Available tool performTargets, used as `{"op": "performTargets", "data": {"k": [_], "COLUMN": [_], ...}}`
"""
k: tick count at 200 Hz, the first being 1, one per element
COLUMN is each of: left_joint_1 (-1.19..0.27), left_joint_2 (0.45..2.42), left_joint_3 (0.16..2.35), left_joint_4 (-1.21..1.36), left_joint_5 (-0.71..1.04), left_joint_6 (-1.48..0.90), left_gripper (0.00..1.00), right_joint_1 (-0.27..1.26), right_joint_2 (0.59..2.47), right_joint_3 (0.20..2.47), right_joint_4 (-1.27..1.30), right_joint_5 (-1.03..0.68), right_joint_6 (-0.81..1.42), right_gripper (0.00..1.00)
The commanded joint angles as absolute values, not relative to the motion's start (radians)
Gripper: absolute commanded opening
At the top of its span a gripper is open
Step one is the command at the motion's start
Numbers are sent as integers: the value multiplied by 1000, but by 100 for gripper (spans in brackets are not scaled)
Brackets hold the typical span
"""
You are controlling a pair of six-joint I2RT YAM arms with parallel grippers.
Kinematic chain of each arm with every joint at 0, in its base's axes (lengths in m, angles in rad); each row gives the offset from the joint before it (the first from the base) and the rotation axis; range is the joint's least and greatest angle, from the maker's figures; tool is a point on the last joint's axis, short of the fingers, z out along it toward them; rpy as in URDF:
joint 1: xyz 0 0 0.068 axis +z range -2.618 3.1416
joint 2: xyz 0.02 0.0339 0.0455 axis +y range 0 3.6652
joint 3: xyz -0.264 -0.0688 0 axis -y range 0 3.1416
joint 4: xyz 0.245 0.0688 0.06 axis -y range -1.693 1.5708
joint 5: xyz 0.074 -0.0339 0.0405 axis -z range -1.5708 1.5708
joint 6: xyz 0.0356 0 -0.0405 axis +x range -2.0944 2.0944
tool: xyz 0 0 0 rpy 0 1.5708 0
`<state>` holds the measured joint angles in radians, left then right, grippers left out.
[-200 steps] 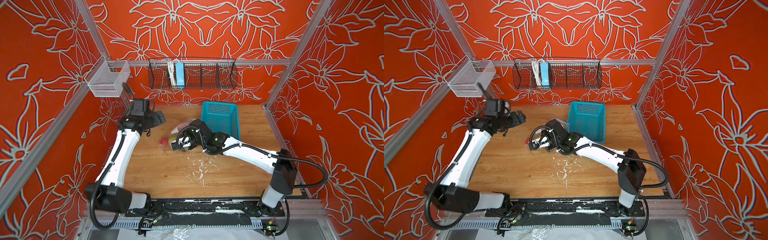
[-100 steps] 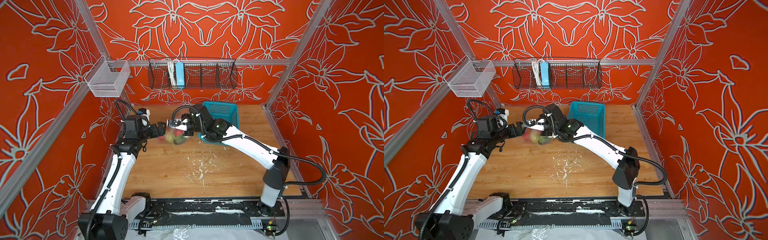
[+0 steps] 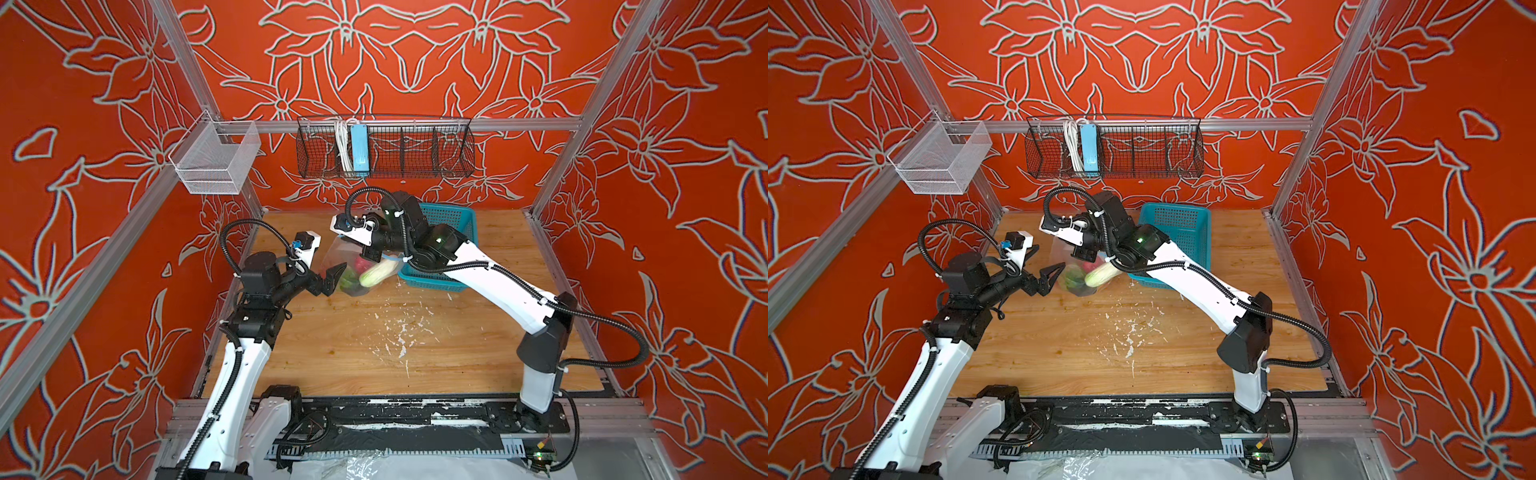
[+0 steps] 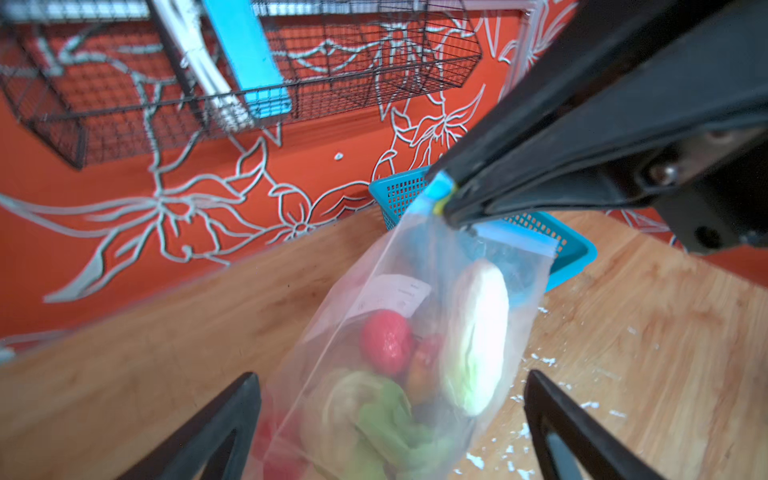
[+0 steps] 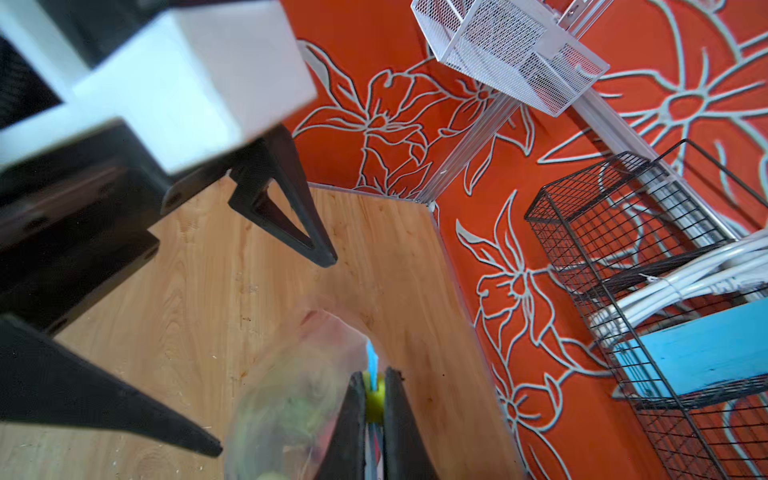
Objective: Place the food in the zip-top bag and seal the zipper
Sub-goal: 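Lift the bag mouth with both grippers, spreading the zipper ends apart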
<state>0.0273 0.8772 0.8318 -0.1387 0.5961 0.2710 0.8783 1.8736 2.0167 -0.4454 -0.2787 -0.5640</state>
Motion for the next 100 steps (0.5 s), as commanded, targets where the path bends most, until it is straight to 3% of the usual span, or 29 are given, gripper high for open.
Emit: {"op": "performTargets", "data": {"k": [1, 74, 100], "left_joint_1": [31, 32, 31], "left_joint_2": [910, 955, 956], "left_joint_3": [865, 919, 942], "left_joint_4": [-121, -191, -200], "left_joint_5": [638, 575, 663], "left_joint_6": [427, 699, 706], "left_gripper": [97, 97, 97], "right_joint_1": [871, 859, 850], "right_joint_2": [1870, 1848, 1845], "right_joint_3": [2050, 2029, 2012], "right_joint_4": [-459, -502, -517], "right_joint_5": [-327, -356, -366], "right_joint_6": [-528, -520, -530], "right_gripper": [0, 0, 0]}}
